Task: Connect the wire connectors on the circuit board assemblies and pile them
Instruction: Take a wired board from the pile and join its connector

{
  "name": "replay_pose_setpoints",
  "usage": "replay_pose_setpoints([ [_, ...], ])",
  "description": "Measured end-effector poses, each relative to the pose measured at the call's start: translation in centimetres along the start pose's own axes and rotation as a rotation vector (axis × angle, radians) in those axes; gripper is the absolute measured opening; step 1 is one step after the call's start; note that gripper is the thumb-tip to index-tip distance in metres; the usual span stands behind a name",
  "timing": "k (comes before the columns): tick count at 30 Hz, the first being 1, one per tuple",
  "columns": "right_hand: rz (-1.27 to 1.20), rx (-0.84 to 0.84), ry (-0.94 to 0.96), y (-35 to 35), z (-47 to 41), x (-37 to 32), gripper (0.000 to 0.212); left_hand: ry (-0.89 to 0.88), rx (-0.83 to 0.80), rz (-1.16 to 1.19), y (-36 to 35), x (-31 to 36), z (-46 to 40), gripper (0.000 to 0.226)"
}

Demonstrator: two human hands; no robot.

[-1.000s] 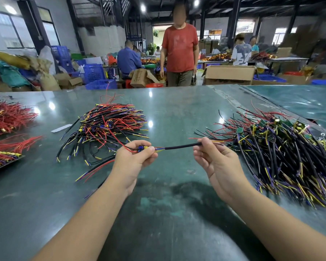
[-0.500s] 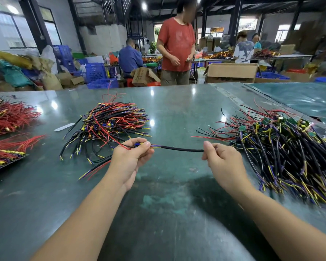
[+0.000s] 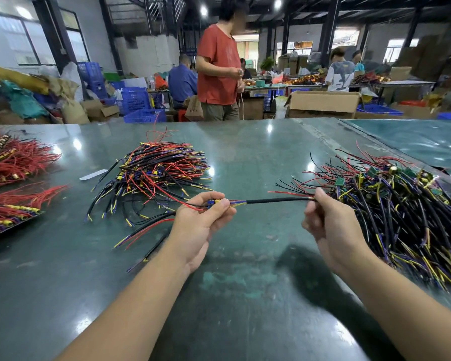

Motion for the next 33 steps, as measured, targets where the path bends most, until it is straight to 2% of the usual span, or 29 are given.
replay_pose_setpoints([
  [2,0.026,0.040,-0.034,-0.4,0.2,0.3,0.056,-0.007,-0.007,-0.001,0.2,0.3,-0.1,0.015],
  [3,0.186,0.068,0.009,-0.4,0.4,0.3,0.050,-0.022,-0.005,-0.034,0.4,0.5,-0.2,0.015],
  [5,0.668,0.185,0.238,-0.1,0.7,0.1,0.030,-0.062,0.007,-0.120,0.8,0.9,-0.3,0.016],
  [6,0.876,0.278,0.373,0.0,1.0,-0.3,0.027,-0.077,0.011,-0.154,0.9,0.9,-0.4,0.017],
  [8,1.038,0.389,0.663,-0.4,2.1,-1.5,0.042,-0.082,0.002,-0.204,0.8,0.7,-0.2,0.018],
  [9,1.071,0.380,0.803,-1.0,2.5,-1.9,0.044,-0.072,-0.013,-0.221,0.6,0.5,-0.1,0.018],
  [11,1.142,0.213,0.943,-2.3,3.2,-2.0,0.042,-0.053,-0.048,-0.240,0.2,0.1,0.2,0.018],
  [12,1.169,0.073,0.923,-3.0,3.3,-1.5,0.038,-0.048,-0.061,-0.245,0.1,0.0,0.4,0.018],
  [14,1.226,-0.173,0.729,-3.6,3.3,-0.2,0.028,-0.039,-0.081,-0.245,-0.3,-0.3,0.6,0.017],
  [16,1.334,-0.299,0.561,-3.3,2.8,0.7,0.022,-0.015,-0.091,-0.225,-0.6,-0.6,0.7,0.014],
  [20,1.294,-0.320,0.563,-2.6,2.8,0.2,0.038,0.063,-0.110,-0.184,-1.0,-0.9,0.7,0.007],
  [22,1.328,-0.361,0.526,-2.6,2.8,0.3,0.045,0.104,-0.110,-0.207,-1.0,-1.1,0.6,0.020],
  [25,1.369,-0.372,0.498,-2.6,2.7,0.5,0.044,0.149,-0.087,-0.248,-0.8,-1.0,0.5,0.037],
  [33,1.293,-0.315,0.514,-2.6,2.7,0.1,0.045,0.030,0.060,-0.251,0.3,0.6,-0.4,0.039],
])
Point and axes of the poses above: each hand's wrist, its own z-axis away from the middle knuckle, its own y-axis out of the back of the hand, x = y × z, the point moved 3 cm from there along -z, towards the middle knuckle, and after that the axes turned 11 degrees about z, right-handed, at the moved point
